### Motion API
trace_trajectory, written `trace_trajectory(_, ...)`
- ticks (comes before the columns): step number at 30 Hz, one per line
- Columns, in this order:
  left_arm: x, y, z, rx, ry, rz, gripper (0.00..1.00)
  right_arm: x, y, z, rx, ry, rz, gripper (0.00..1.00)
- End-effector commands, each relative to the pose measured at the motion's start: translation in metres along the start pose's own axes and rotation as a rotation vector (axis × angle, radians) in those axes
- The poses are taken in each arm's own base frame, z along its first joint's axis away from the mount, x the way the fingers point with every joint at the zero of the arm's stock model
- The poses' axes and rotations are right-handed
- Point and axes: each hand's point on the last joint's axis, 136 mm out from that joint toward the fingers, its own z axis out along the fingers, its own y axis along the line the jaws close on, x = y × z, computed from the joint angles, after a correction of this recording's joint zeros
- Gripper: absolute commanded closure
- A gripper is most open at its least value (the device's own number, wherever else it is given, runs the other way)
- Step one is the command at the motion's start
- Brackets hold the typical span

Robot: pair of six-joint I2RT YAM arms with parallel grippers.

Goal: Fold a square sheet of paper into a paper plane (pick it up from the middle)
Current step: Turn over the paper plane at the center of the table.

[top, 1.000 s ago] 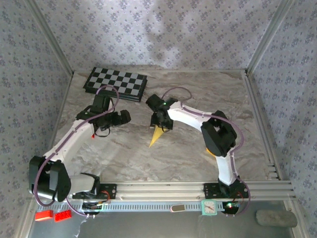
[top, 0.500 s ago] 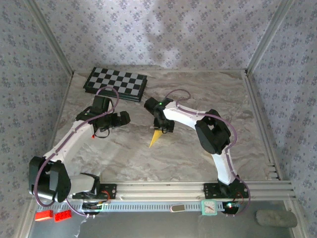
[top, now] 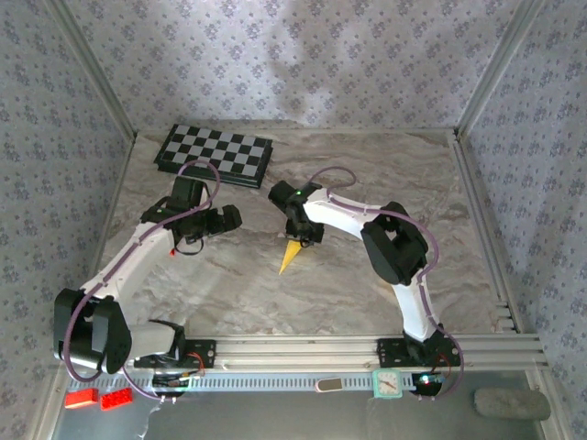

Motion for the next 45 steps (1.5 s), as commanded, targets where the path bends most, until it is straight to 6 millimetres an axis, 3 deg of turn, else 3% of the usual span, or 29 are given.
trace_trajectory(1, 0.002, 0.005, 0.003, -0.002, 0.006, -0.037, 0.0, -0.009, -0.003, -0.018, -0.027, -0.04, 0.012, 0.96)
trace_trajectory(7, -0.002, 0.016, -0.002, -0.001, -0.043, -0.12, 0.0, -0.027, 0.029, -0.052, -0.221, -0.12, -0.116, 0.99)
trace_trajectory(12, -0.003, 0.018, -0.002, 0.061, -0.042, -0.192, 0.0, -0.028, 0.075, -0.083, -0.517, -0.144, -0.289, 0.99)
trace_trajectory(16, 0.0, 0.009, 0.004, 0.126, -0.014, -0.212, 0.0, -0.016, 0.1, -0.088, -0.698, -0.089, -0.357, 0.98)
trace_trajectory(19, 0.005, 0.003, 0.011, 0.165, 0.023, -0.234, 0.0, -0.008, 0.109, -0.079, -0.792, -0.043, -0.357, 0.97)
trace_trajectory(22, 0.01, -0.012, 0.019, 0.261, 0.076, -0.246, 0.02, -0.003, 0.112, -0.064, -0.856, 0.013, -0.331, 0.97)
trace_trajectory(28, 0.027, -0.017, 0.04, 0.272, 0.131, -0.27, 0.07, 0.003, 0.101, -0.033, -0.889, 0.073, -0.27, 0.94)
trace_trajectory(36, 0.049, -0.034, 0.064, 0.277, 0.238, -0.243, 0.28, 0.013, 0.077, 0.0, -0.852, 0.127, -0.224, 0.88)
trace_trajectory(43, 0.057, -0.056, 0.079, 0.326, 0.311, -0.215, 0.49, 0.014, 0.071, 0.004, -0.841, 0.125, -0.219, 0.86)
trace_trajectory(45, 0.057, -0.061, 0.081, 0.345, 0.319, -0.212, 0.51, 0.014, 0.071, 0.004, -0.841, 0.123, -0.222, 0.86)
